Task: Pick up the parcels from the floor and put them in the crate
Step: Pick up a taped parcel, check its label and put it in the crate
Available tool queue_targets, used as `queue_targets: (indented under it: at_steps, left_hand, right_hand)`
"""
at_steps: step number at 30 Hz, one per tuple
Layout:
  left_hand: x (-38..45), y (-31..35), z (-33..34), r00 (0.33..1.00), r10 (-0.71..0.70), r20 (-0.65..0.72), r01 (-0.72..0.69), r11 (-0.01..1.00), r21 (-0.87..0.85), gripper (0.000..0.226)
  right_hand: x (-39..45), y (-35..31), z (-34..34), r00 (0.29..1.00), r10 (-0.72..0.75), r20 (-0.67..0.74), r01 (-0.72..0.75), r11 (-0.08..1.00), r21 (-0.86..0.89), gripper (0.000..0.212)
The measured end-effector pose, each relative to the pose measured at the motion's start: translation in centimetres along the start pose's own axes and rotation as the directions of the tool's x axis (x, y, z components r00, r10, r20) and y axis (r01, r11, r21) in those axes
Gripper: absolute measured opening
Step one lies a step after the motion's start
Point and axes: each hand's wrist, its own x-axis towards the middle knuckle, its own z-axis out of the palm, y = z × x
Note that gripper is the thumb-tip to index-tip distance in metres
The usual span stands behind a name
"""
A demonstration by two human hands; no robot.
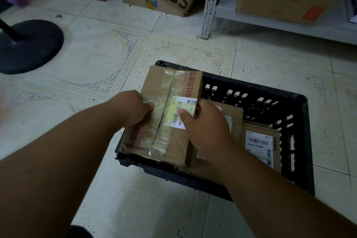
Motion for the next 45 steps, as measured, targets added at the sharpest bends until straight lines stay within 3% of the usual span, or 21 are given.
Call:
queue_targets:
  at_steps: [3, 7, 11, 14, 19, 23, 26, 30, 33, 36, 40, 43, 45]
  left_hand:
    - [0.3, 0.1, 0.8, 1.000, -0.007, 0.017, 0.007, 1.000, 0.005, 0.040]
    - [0.2, 0.8, 0.3, 1.000, 0.030, -0.008, -0.030, 0.998, 0.053, 0.032]
    - [-0.8, 0.9, -2.8, 0.961, 0.085, -0.264, -0.078, 0.996, 0.037, 0.046]
    - [-1.3, 0.9, -3.4, 0.939, 0.117, -0.325, -0.087, 0.991, 0.103, 0.046]
    - [-0.5, 0.3, -0.8, 0.971, 0.105, -0.214, -0.089, 0.993, 0.083, 0.034]
    - [0.2, 0.0, -0.1, 0.969, 0.135, -0.208, -0.125, 0.990, 0.062, 0.026]
    - [0.8, -0.8, 0.5, 0.980, 0.113, -0.166, -0.102, 0.992, 0.075, 0.031]
    - [1.1, -1.0, 1.8, 0.979, 0.103, -0.178, -0.094, 0.994, 0.061, 0.042]
    - [0.7, -0.4, 2.6, 0.975, 0.094, -0.201, -0.054, 0.980, 0.192, 0.039]
    - [0.2, -0.3, 3.4, 0.988, 0.066, -0.140, -0.015, 0.940, 0.340, 0.038]
    - [-0.4, 0.4, 5.2, 0.999, 0.044, 0.000, -0.038, 0.874, 0.484, 0.046]
    - [-0.4, 1.0, 6.0, 0.978, 0.192, -0.082, -0.107, 0.799, 0.591, 0.048]
    - [0.2, 0.8, 6.7, 0.907, 0.382, -0.179, -0.225, 0.796, 0.561, 0.051]
  right_hand:
    - [-0.1, -0.1, -0.4, 1.000, -0.017, 0.010, 0.017, 0.999, -0.049, 0.036]
    - [-0.8, -0.1, -0.7, 1.000, -0.028, -0.012, 0.027, 0.999, -0.038, 0.029]
    - [-1.2, -0.6, -1.5, 0.999, 0.024, -0.026, -0.018, 0.979, 0.203, 0.015]
    - [-1.0, -0.5, -1.2, 0.998, 0.058, 0.033, -0.065, 0.965, 0.253, 0.016]
    - [-1.0, 1.1, 0.1, 0.986, 0.150, 0.066, -0.159, 0.975, 0.155, 0.018]
    - [-1.1, 1.5, -0.3, 0.992, 0.116, -0.039, -0.111, 0.988, 0.107, 0.016]
    - [-1.2, 1.4, -0.6, 0.997, 0.067, -0.023, -0.066, 0.996, 0.066, 0.017]
    - [-1.7, 1.9, 0.3, 0.999, 0.009, 0.043, -0.008, 1.000, -0.024, 0.041]
    - [-1.8, 2.2, 0.6, 0.998, -0.010, 0.067, 0.014, 0.998, -0.058, 0.059]
    - [-1.8, 2.3, 1.4, 0.993, -0.027, 0.112, 0.039, 0.994, -0.107, 0.066]
    - [-2.0, 2.9, 2.3, 0.978, -0.043, 0.205, 0.122, 0.913, -0.388, 0.062]
    - [-2.0, 3.0, 2.0, 0.976, -0.091, 0.200, 0.186, 0.827, -0.531, 0.060]
    - [-1.6, 3.2, 1.7, 0.968, -0.203, 0.148, 0.251, 0.760, -0.600, 0.059]
